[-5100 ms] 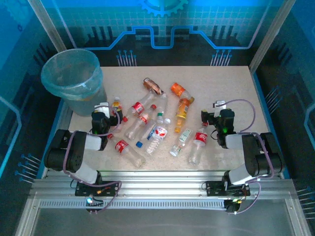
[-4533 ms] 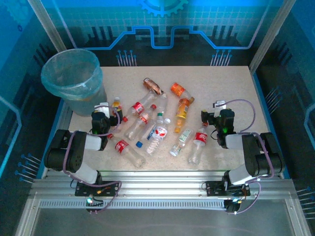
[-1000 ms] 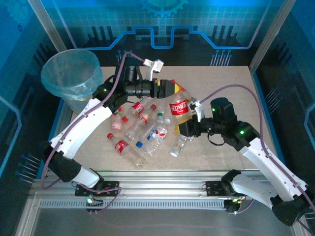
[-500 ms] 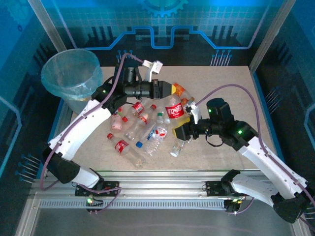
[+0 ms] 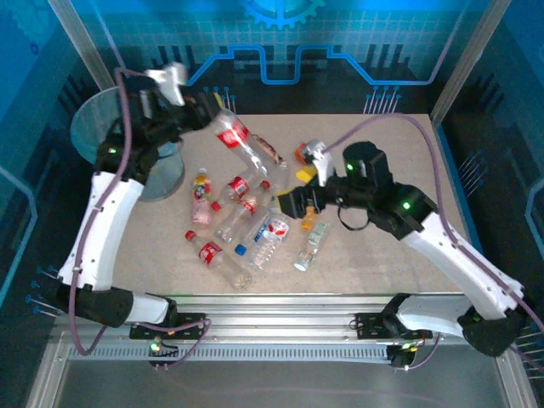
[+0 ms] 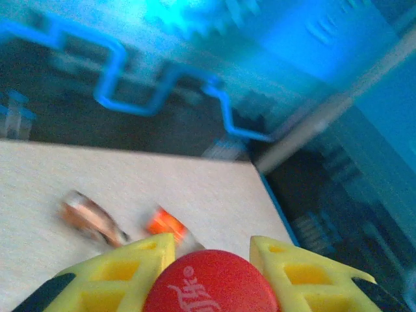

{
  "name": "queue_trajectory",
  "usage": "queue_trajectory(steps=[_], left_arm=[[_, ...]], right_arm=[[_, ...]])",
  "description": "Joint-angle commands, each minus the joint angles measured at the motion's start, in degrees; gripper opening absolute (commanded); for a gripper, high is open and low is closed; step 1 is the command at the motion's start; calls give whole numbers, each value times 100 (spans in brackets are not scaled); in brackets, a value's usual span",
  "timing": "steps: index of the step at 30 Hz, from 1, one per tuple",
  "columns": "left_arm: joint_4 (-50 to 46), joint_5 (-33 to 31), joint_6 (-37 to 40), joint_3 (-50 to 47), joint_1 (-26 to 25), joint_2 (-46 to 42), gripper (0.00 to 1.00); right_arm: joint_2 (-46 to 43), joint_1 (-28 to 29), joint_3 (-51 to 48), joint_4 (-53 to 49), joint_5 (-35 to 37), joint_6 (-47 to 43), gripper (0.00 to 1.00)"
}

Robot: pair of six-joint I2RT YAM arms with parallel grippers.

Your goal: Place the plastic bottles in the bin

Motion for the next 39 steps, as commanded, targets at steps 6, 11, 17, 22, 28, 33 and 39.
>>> queue_trajectory(steps=[6,11,17,22,28,33,39], left_arm=[[-487,-1630,1273,1371,1022,359,0],[-292,-1814,847,1498,1613,465,0],[-5,-1795,498,1604,2289,578,0],[220,-1788,577,1649,2714,850,0],[398,-1768,927,1832,2934,1368,0],[597,-1717,1130,1559,2934,1704,0],[1224,-1648,1263,588,2921,1726,0]], right_arm=[[2014,789,2116,242,458,-391,91],[3269,1083,3517,165,413,-319,88],[4850,1251,5396,-315,268,-139,84],[6212,1278,7200,-750,215,-77,78],[6943,1240,7851,-425,403,179,76],[6859,1202,7492,-612,399,373,78],[6298,1103,6524,-989,331,836,79]])
